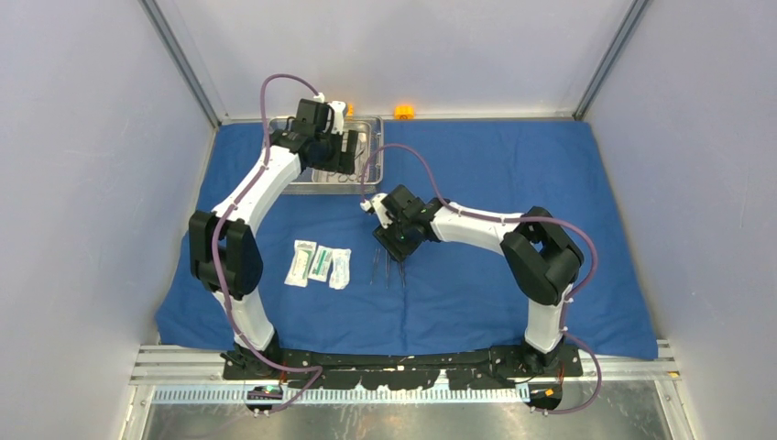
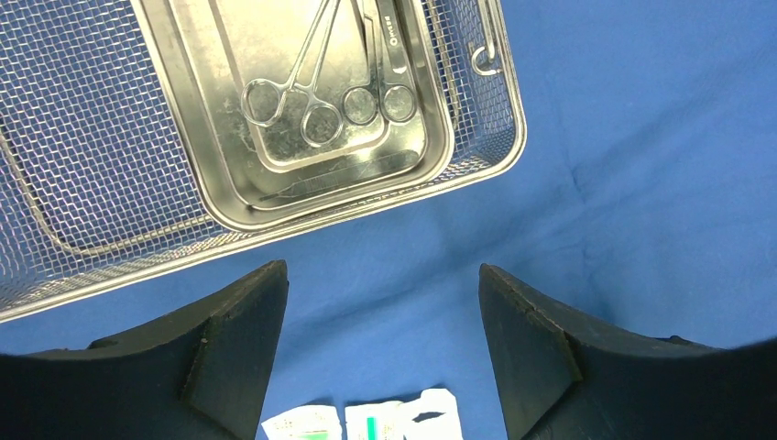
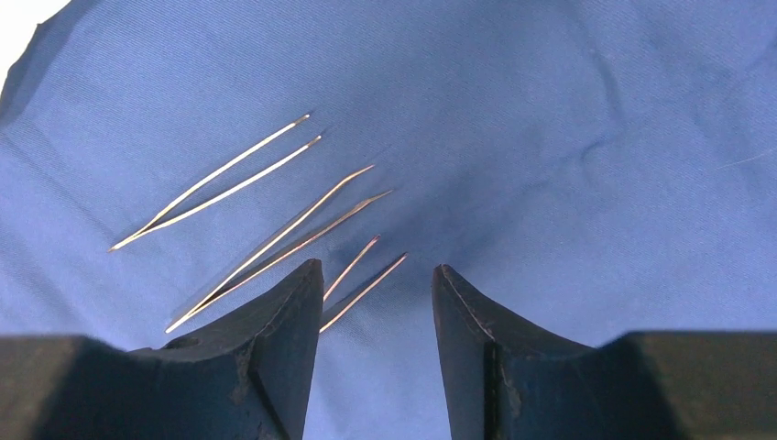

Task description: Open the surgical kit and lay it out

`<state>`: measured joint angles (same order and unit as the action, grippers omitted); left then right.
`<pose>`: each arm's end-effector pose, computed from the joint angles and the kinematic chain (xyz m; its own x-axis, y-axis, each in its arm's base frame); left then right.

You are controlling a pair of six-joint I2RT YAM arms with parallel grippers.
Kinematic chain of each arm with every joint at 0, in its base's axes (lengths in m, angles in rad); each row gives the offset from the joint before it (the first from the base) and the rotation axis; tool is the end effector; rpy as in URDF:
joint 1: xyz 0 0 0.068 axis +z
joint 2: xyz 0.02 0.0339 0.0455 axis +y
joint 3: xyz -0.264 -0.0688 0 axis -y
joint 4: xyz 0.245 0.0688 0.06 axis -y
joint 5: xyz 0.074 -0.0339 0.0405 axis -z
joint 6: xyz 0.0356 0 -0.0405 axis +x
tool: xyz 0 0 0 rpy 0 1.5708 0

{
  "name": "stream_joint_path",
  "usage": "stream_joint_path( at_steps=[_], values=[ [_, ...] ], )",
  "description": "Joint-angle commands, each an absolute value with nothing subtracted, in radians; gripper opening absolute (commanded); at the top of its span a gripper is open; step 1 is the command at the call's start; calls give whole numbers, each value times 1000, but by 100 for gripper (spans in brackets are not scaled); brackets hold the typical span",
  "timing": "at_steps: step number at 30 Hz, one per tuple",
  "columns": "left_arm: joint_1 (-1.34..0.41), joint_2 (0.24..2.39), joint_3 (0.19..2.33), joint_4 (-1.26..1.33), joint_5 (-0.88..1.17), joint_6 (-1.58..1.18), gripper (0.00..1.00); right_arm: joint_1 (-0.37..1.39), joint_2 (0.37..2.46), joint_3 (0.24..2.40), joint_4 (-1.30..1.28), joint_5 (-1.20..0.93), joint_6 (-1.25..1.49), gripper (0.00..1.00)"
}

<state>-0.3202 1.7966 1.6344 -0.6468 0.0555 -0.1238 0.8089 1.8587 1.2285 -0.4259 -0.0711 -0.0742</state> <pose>0.3849 -0.1297 0.3112 -0.7249 0.1105 -0.6800 0.2631 0.9566 -0.1251 0.2620 0.2783 0.1754 -0.5439 -0.6772 -0.4955 -0.7883 0.6147 0.0252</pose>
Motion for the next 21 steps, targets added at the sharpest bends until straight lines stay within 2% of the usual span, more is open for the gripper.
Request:
stream_joint_path(
  at_steps=[1, 21],
  values=[
    [-318, 1749, 1644, -632, 73, -126, 78, 818, 1867, 1278, -432, -40, -53, 52],
    [-318, 1754, 1649, -636, 90, -129, 78, 830, 1907, 1320, -480, 44, -19, 50]
  ],
)
